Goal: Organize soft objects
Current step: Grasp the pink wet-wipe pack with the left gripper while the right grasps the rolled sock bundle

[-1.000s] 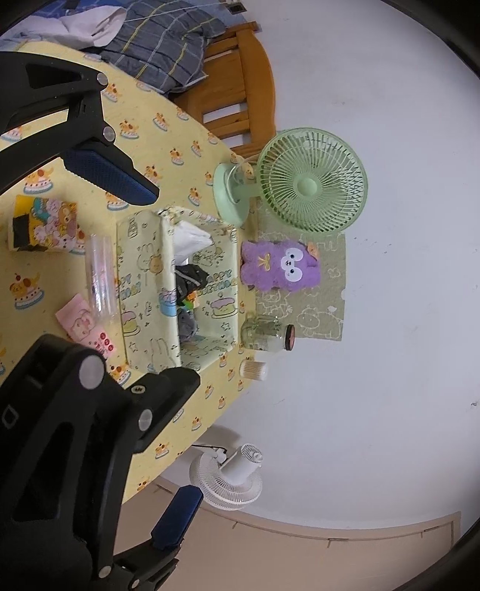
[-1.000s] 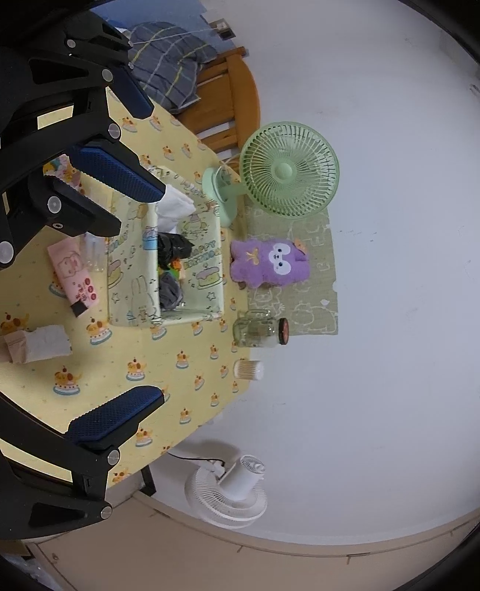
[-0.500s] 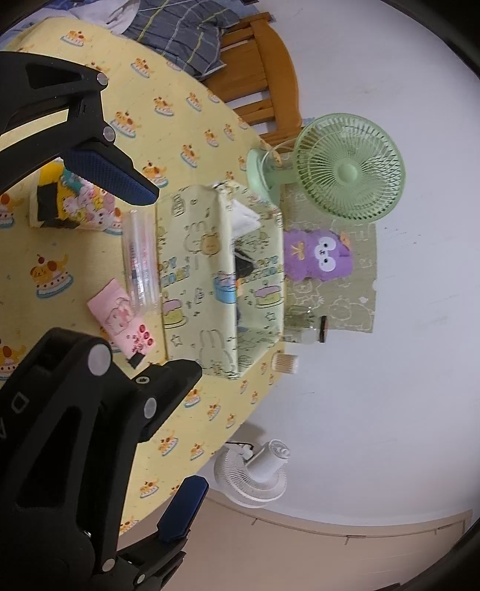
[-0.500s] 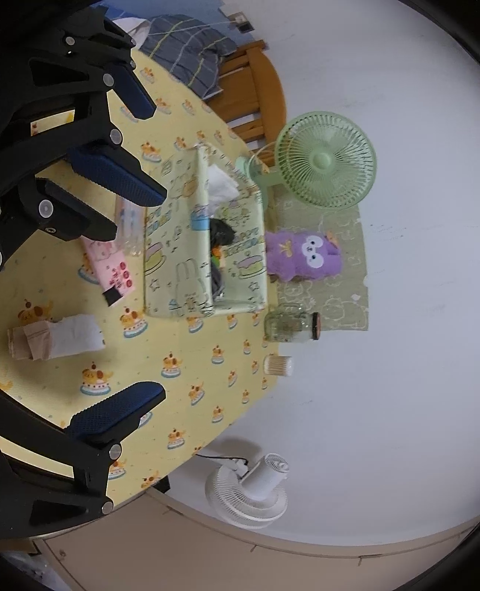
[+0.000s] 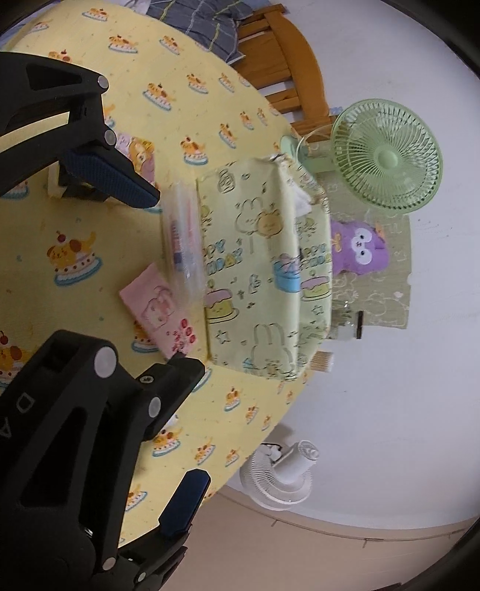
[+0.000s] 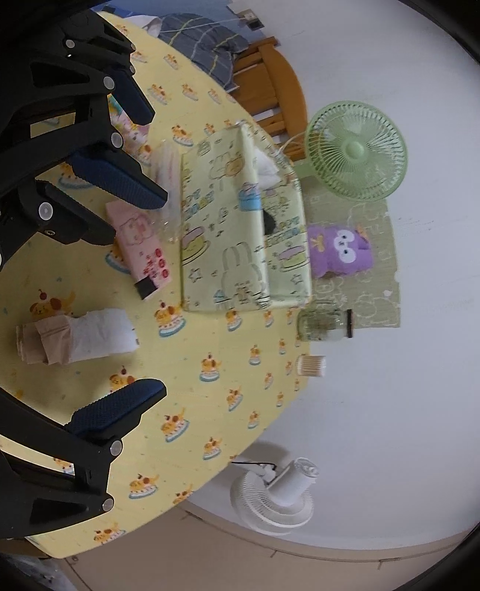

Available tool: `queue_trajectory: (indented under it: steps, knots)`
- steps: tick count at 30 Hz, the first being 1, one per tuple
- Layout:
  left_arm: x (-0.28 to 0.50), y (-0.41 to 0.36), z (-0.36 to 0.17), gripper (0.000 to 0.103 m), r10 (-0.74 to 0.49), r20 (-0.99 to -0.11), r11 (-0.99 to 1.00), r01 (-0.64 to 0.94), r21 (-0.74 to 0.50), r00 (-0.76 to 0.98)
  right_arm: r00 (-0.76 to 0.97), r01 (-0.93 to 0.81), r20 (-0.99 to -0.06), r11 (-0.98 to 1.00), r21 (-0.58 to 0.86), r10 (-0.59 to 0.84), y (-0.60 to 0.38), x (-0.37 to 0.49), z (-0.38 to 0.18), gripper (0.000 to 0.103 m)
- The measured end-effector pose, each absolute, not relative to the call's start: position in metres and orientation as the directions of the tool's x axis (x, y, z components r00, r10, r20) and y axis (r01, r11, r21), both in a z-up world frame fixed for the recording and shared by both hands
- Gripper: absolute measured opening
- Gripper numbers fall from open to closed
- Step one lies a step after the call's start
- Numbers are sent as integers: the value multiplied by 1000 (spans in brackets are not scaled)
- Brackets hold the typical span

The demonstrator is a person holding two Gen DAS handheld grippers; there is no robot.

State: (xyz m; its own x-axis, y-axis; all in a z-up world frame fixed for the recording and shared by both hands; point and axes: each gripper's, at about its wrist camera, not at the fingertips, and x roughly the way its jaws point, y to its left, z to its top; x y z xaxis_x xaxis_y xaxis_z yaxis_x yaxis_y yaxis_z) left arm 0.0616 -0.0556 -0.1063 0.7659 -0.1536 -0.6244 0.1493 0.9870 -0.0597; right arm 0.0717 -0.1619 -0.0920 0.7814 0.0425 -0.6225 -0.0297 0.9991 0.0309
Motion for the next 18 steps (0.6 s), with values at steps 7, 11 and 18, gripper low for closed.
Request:
queue_trajectory:
  steps: [7, 11, 18]
  knots:
    - [65, -68, -121, 95, -162, -662, 983, 176, -45, 732, 747, 3, -665, 1000, 30, 18, -175, 75, -111, 86]
    - [69, -72, -130, 94, -165, -688, 982, 184, -46, 707, 725, 20, -688, 999, 28, 4, -179, 80, -121, 78]
    - [74, -77, -138, 92, -151, -721, 982, 187, -29, 677, 676, 19, -736, 996, 82, 47, -186, 89, -137, 68]
